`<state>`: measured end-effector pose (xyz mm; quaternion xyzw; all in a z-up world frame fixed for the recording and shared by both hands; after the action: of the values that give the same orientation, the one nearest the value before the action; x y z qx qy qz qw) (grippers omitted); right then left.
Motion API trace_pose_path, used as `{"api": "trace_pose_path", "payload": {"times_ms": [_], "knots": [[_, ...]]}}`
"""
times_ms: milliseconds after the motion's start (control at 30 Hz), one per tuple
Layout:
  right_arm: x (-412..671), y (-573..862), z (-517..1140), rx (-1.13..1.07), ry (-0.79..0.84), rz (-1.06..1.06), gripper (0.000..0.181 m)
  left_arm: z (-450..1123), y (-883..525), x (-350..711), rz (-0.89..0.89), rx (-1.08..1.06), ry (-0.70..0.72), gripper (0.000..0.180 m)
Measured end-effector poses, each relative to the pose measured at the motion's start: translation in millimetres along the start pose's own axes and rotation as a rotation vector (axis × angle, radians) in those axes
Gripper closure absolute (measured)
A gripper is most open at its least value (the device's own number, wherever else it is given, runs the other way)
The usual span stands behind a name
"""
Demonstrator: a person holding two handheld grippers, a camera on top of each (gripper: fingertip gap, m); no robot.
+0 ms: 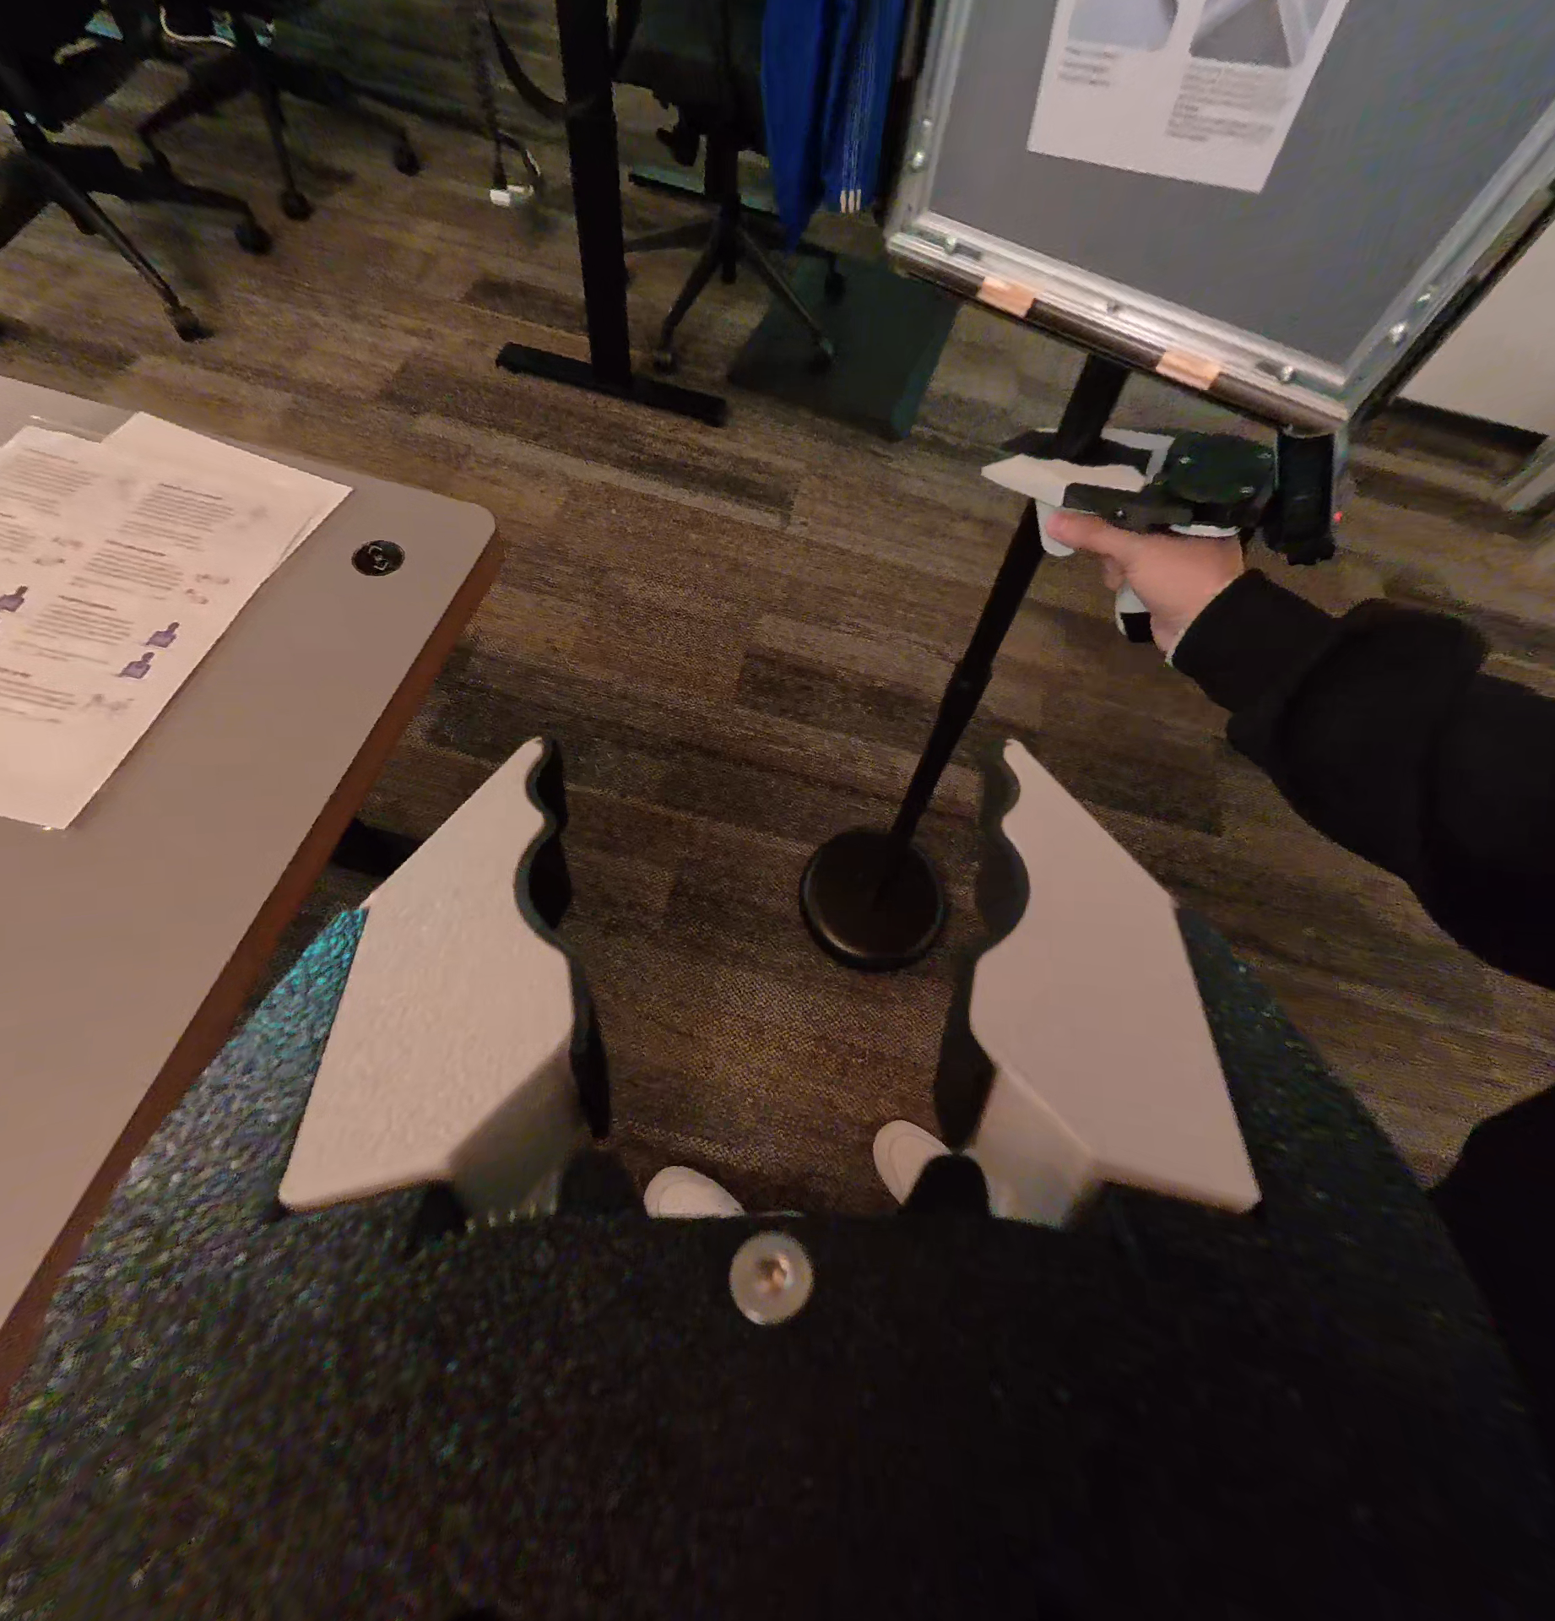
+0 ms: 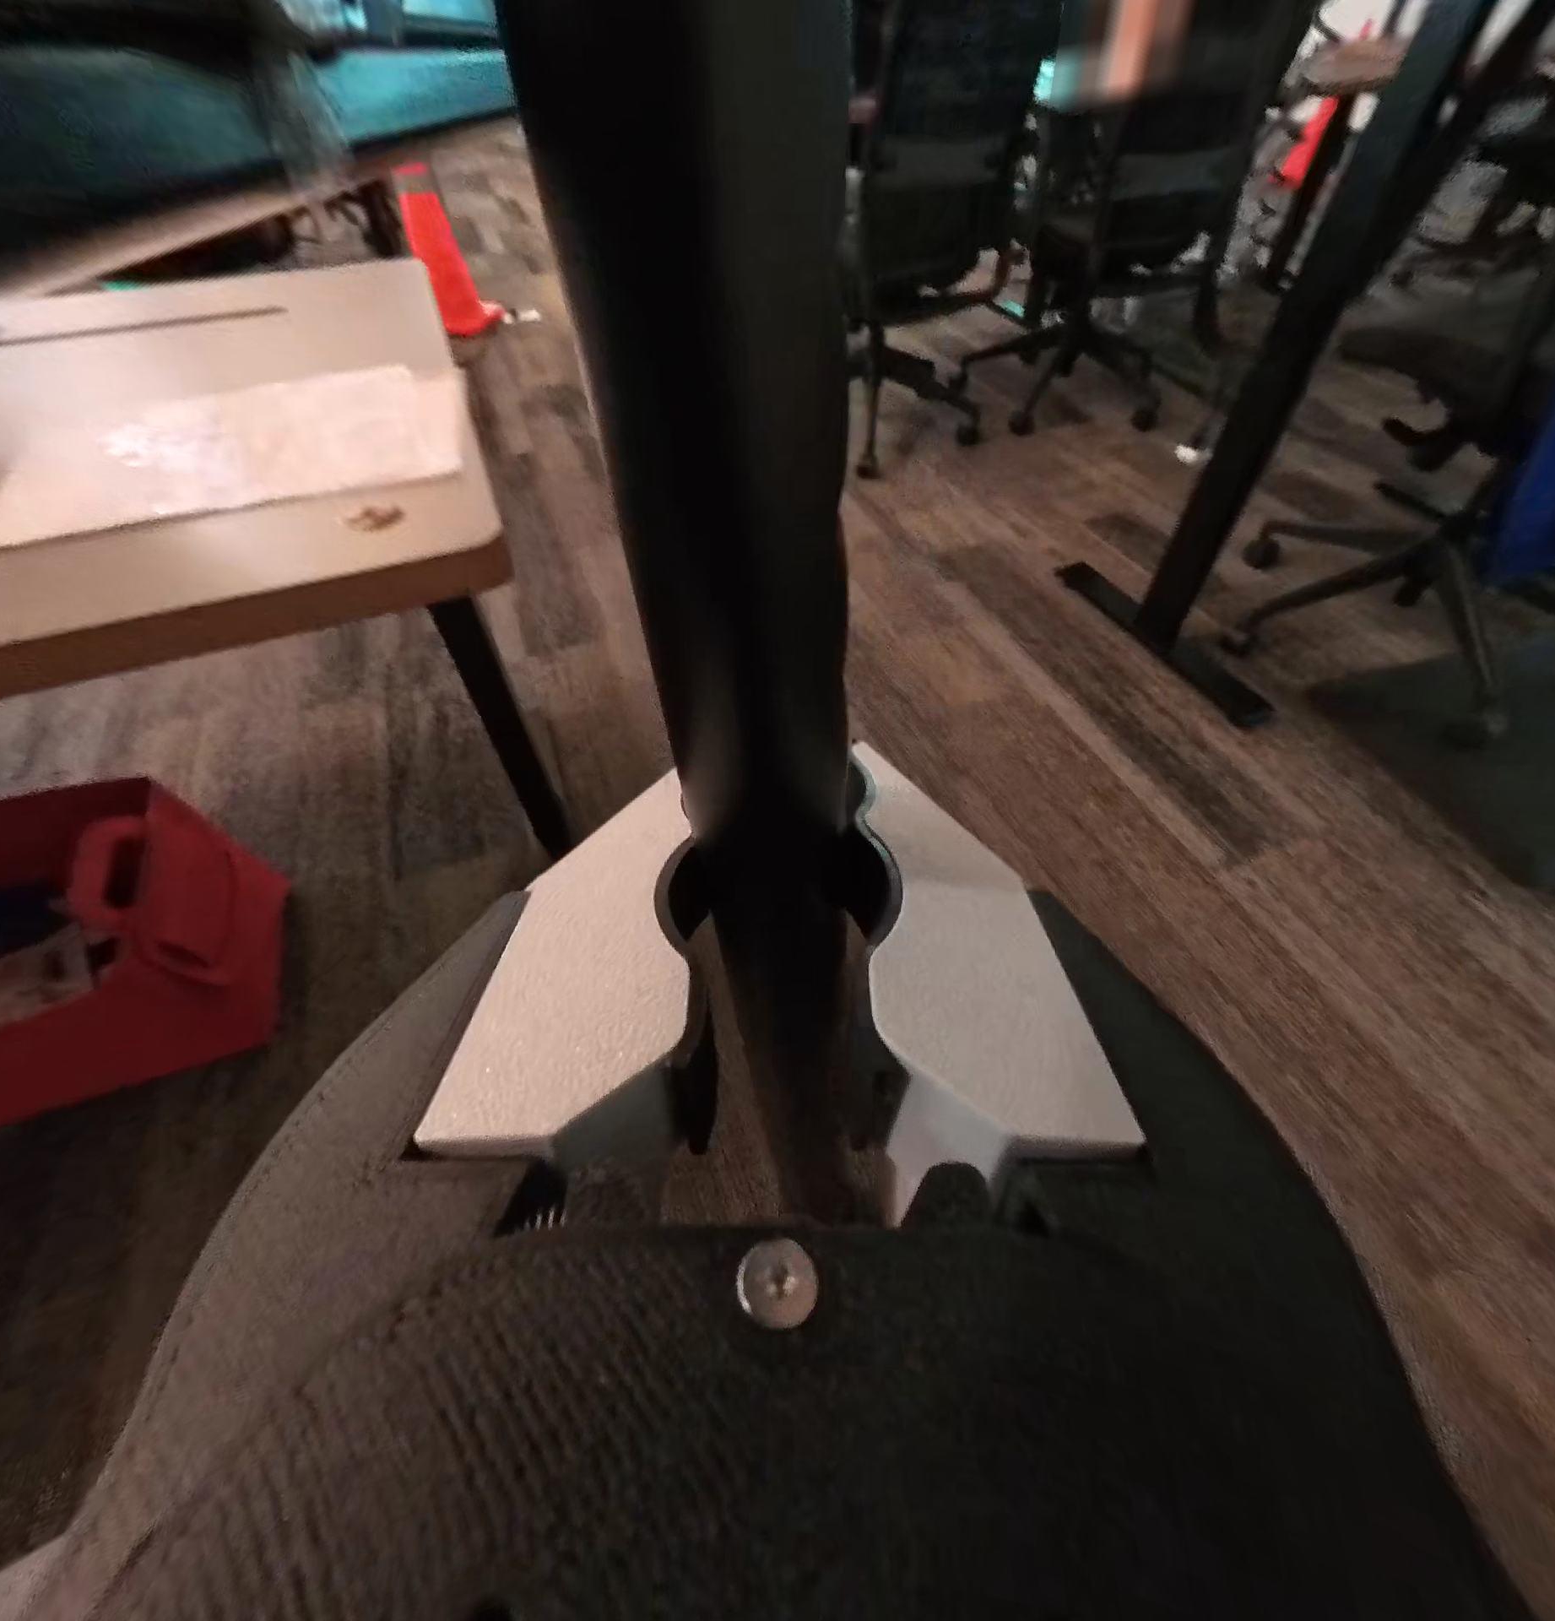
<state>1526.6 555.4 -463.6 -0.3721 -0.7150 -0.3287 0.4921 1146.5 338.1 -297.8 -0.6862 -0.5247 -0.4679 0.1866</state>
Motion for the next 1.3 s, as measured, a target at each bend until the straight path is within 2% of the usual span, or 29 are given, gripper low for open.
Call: {"api": "trace_pose_path", "payload": {"times_ms": [133,467,767,833,867,967,1000,1300], "knots": [[38,-43,28,0.048,0.058,-0.012,0.157,1,-32,4,-0.019,-0.013,0.008,0.088],[87,-139,116,0.203,0.059,-0.038,0.157,-18,-106,-3,-0.155,-0.007,0.096,0.093],[85,-221,197,0.300,0.032,0.033,0.157,-45,-154,-22,-0.223,0.080,0.101,0.091],[70,-238,219,0.313,-0.051,0.023,0.156,-48,-164,-24,-0.240,0.089,0.120,0.092],[72,-244,226,0.324,0.018,0.030,0.156,-49,-168,-24,-0.249,0.091,0.126,0.091],[79,-261,246,0.358,-0.061,-0.050,0.156,-54,-179,-21,-0.250,0.109,0.146,0.092],[78,-266,249,0.380,-0.024,-0.041,0.156,-55,-182,-20,-0.247,0.114,0.159,0.092],[85,-308,254,0.435,-0.068,-0.137,0.155,-65,-202,-6,-0.256,0.136,0.233,0.092]]}}
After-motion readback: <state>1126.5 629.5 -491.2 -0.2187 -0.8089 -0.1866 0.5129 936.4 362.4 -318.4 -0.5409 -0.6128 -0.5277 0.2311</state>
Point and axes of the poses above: each gripper's, where its closed fingertips meet, z out along the fingers, x out of its top, y = z × x across the jaws, the point moved 10 cm from there along -z, back along the fingers, and after that the axes turned 7 degrees about -z, right-handed, at the moved point
